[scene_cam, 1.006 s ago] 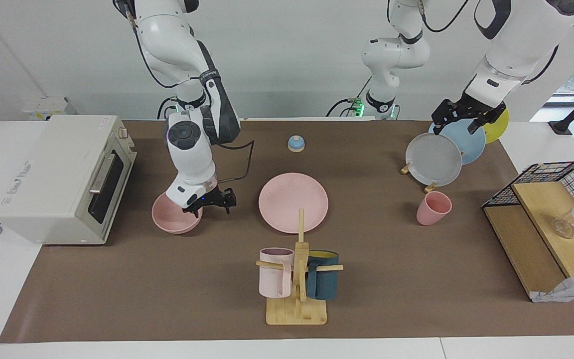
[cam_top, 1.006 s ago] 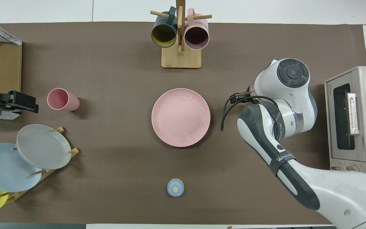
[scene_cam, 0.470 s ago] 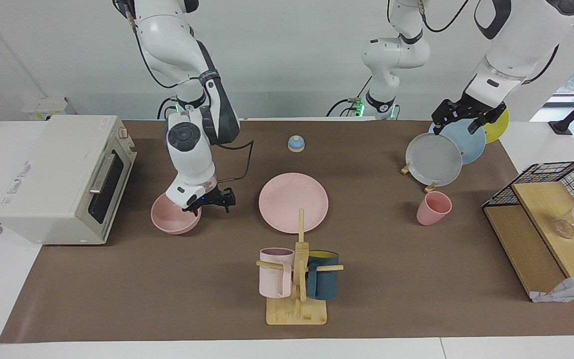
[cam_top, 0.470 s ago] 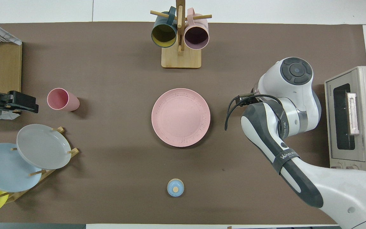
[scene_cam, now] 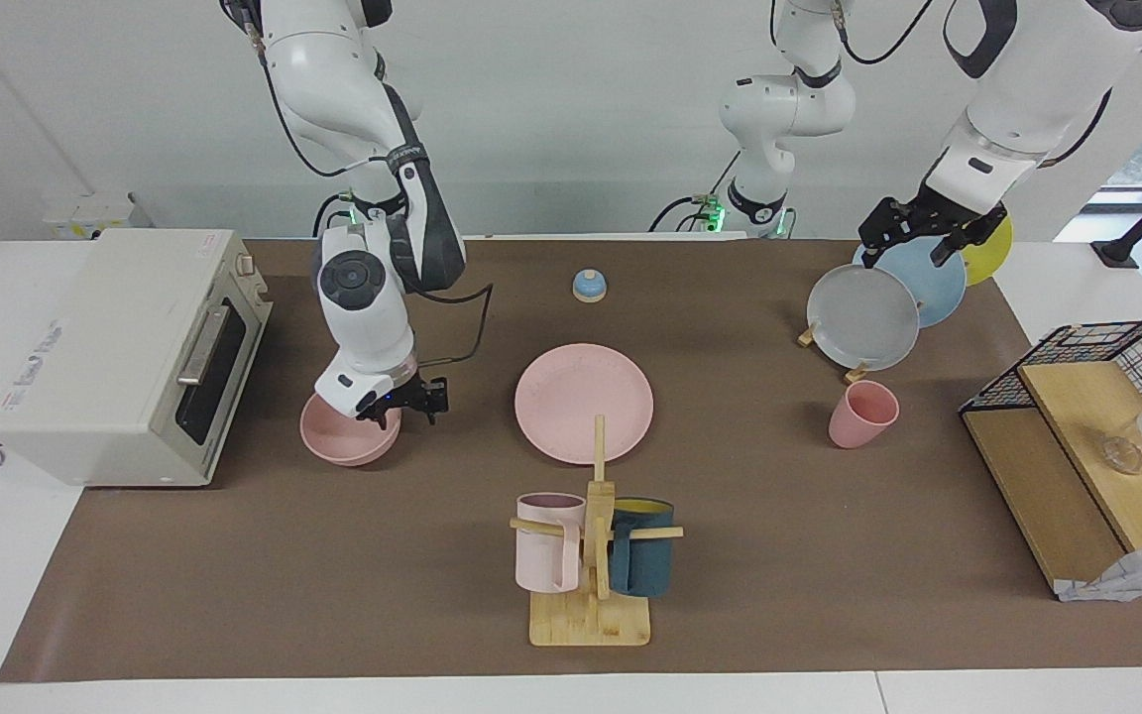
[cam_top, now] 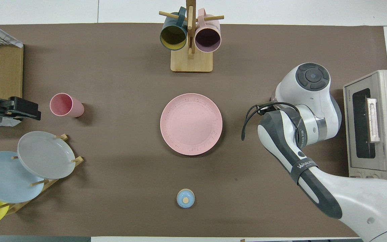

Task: Organize tableware
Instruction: 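Lift the pink bowl with the right gripper toward the pink plate, then lower the bowl onto the plate while the left gripper grasps the cup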

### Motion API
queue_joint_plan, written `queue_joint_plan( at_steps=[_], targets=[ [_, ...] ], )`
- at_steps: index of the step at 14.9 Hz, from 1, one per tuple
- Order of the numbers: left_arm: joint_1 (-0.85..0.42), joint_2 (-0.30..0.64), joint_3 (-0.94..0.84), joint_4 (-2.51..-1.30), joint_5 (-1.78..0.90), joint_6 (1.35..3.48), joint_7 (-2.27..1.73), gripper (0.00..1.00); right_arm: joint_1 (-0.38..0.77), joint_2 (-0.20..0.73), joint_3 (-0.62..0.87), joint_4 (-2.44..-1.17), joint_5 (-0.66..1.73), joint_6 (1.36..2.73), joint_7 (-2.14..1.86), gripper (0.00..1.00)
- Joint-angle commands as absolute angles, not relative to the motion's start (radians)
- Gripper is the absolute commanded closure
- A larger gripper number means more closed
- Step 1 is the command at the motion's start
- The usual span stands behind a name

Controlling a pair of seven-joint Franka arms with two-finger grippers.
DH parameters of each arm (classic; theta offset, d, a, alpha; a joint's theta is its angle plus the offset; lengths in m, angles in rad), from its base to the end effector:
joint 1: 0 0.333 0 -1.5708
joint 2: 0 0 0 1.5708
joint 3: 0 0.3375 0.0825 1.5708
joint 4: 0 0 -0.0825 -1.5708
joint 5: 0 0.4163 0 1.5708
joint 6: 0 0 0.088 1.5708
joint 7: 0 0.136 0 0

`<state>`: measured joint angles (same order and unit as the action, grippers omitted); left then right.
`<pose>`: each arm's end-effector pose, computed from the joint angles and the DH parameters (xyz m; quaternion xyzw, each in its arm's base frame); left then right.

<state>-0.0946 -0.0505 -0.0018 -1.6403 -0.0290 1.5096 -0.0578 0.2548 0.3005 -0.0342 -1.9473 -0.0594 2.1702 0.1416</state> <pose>0.5570 -0.0580 0.6063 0.9989 -0.0196 -0.0411 0.0113 0.6175 0.1352 0.2923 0.9972 0.0577 -0.0329 0.0354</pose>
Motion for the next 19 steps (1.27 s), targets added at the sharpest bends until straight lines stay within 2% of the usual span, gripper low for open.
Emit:
queue_joint_plan(
  at_steps=[1, 4, 8, 10, 12, 14, 16, 19],
  targets=[
    [-0.092, -0.064, -0.003, -1.651, -0.009, 1.494, -0.063, 0.0, 0.255, 0.295, -0.025, -1.947, -0.075, 2.155, 0.138, 1.0],
    [-0.091, -0.064, 0.002, -1.657, -0.011, 1.509, -0.064, 0.0, 0.288, 0.296, -0.025, -1.904, -0.075, 2.116, 0.147, 1.0],
    [-0.08, -0.032, 0.006, -1.687, -0.018, 1.607, -0.064, 0.0, 0.402, 0.376, -0.021, -1.653, -0.074, 1.938, 0.269, 1.0],
    [-0.081, 0.046, 0.006, -1.687, -0.018, 1.679, -0.066, 0.0, 0.498, 0.455, -0.021, -1.504, -0.074, 1.876, 0.41, 1.0],
    [-0.093, 0.157, 0.005, -1.687, -0.021, 1.791, -0.067, 0.0, 0.572, 0.518, -0.02, -1.412, -0.061, 1.848, 0.536, 1.0],
    [-0.095, 0.216, 0.005, -1.715, -0.021, 1.903, -0.066, 0.0, 0.652, 0.541, -0.02, -1.391, -0.061, 1.874, 0.613, 1.0],
    [-0.094, 0.219, 0.005, -1.805, -0.021, 2.023, -0.066, 0.0, 0.693, 0.543, -0.018, -1.435, -0.057, 2.01, 0.69, 1.0],
    [-0.087, 0.23, 0.005, -1.821, -0.023, 2.033, -0.066, 0.0, 0.687, 0.545, -0.015, -1.454, -0.054, 2.045, 0.693, 1.0]
  ],
)
